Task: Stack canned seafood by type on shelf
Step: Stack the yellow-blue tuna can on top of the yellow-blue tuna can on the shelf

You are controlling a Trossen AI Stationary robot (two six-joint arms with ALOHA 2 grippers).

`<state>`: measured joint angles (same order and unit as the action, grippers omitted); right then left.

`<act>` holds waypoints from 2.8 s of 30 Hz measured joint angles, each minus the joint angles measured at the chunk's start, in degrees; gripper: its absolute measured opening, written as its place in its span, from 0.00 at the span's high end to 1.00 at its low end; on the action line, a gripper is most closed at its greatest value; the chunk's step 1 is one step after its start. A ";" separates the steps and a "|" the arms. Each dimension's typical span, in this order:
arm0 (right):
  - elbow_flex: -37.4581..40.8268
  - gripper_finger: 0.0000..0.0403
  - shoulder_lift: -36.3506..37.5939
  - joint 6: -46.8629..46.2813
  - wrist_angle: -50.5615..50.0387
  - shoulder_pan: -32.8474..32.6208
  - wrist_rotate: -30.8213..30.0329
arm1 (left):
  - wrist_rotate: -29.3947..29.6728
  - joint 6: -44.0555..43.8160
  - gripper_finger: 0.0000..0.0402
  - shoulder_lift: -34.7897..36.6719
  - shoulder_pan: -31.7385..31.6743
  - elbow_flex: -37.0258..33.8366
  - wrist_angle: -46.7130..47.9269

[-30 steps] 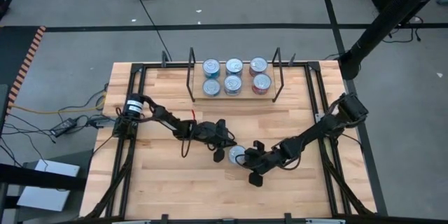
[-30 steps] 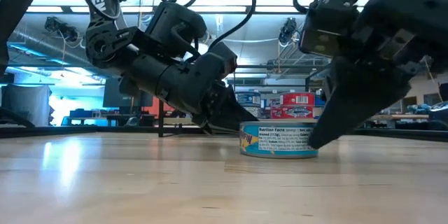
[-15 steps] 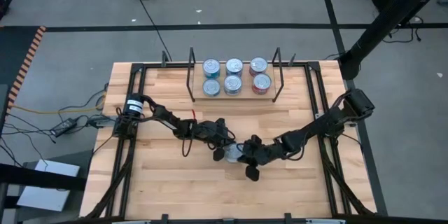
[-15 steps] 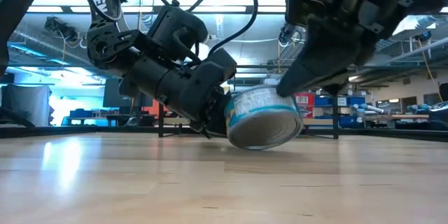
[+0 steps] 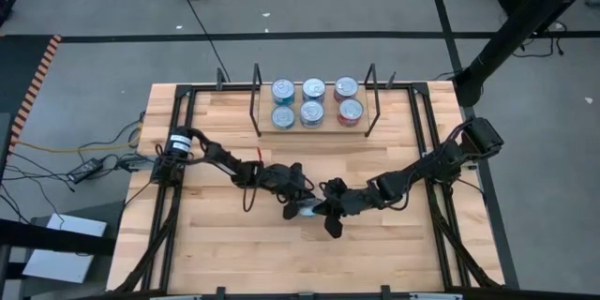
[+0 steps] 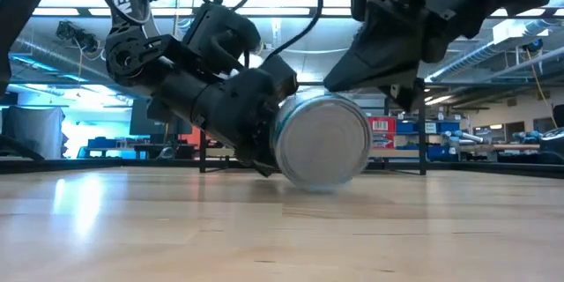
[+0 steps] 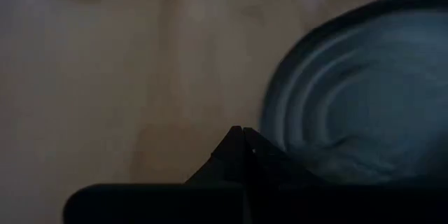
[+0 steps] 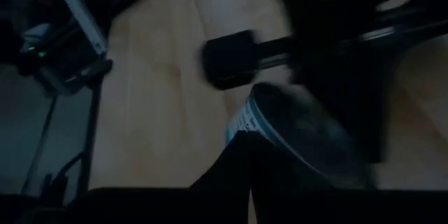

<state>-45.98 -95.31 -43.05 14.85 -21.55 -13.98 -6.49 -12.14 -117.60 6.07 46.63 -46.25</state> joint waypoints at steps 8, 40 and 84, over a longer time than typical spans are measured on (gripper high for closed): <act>0.04 0.98 -0.02 -1.51 -0.41 0.14 -1.20 | -1.02 -0.10 0.99 0.02 1.86 0.09 -0.96; 0.11 0.98 4.82 -0.46 -10.66 -4.39 8.46 | 1.70 -1.55 0.99 17.02 -0.17 -0.07 16.11; 0.04 0.59 4.52 -0.86 -15.81 1.40 -7.90 | 9.61 -9.31 0.48 19.35 6.46 13.25 51.41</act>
<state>-45.93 -90.78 -43.91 -0.96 -20.15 -21.87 3.11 -21.45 -98.25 12.53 59.88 5.16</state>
